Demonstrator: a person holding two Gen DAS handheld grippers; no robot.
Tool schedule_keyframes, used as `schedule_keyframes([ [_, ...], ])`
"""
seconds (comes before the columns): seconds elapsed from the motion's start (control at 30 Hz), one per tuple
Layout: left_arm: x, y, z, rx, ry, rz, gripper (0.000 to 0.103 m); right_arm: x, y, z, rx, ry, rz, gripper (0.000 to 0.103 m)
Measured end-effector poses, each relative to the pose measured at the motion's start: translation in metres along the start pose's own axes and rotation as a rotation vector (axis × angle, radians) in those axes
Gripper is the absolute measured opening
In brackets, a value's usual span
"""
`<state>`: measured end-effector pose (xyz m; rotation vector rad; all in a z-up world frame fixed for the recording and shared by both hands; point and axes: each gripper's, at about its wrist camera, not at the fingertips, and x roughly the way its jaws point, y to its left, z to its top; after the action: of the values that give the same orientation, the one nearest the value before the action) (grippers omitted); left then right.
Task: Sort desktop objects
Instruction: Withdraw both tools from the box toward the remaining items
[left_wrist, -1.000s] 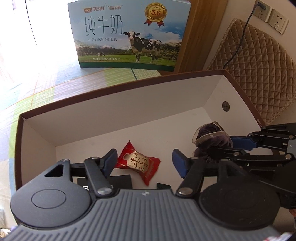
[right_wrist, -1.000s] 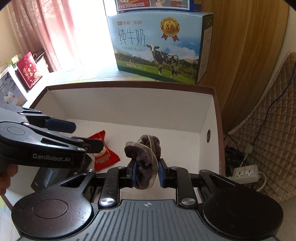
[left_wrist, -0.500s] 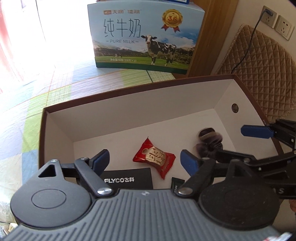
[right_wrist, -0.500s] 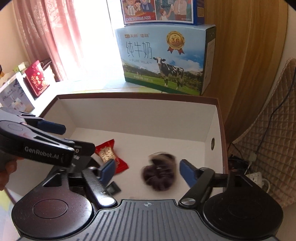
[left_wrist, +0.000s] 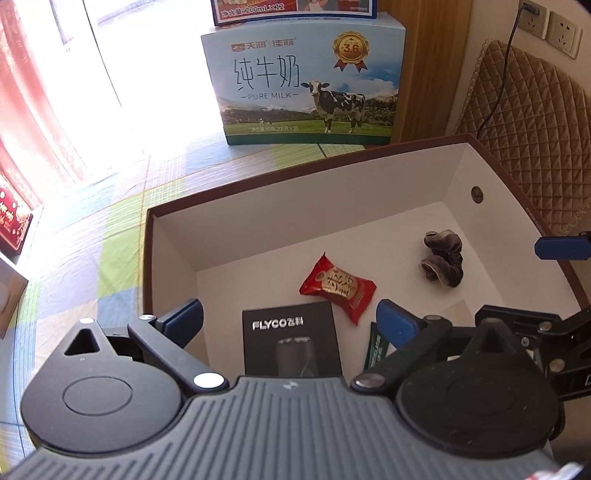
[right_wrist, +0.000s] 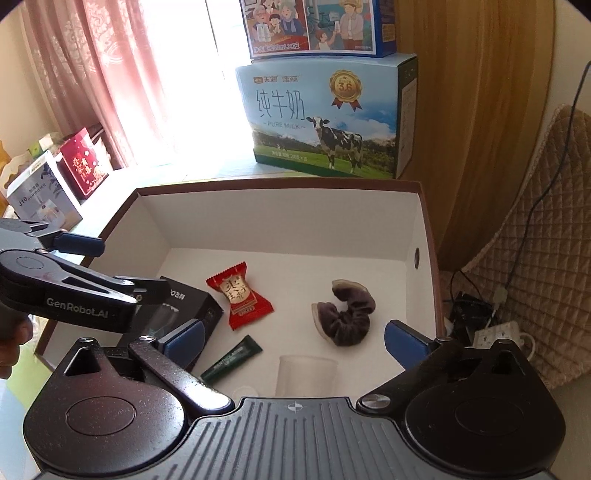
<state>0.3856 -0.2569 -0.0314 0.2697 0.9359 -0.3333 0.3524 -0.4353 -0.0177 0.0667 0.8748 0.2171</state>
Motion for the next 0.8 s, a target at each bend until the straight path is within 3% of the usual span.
schedule_keyframes([
  [0.8, -0.083, 0.028, -0.061, -0.119, -0.050, -0.008, 0.100, -0.055, 0.044, -0.031, 0.056, -0.066, -0.011, 0.101],
])
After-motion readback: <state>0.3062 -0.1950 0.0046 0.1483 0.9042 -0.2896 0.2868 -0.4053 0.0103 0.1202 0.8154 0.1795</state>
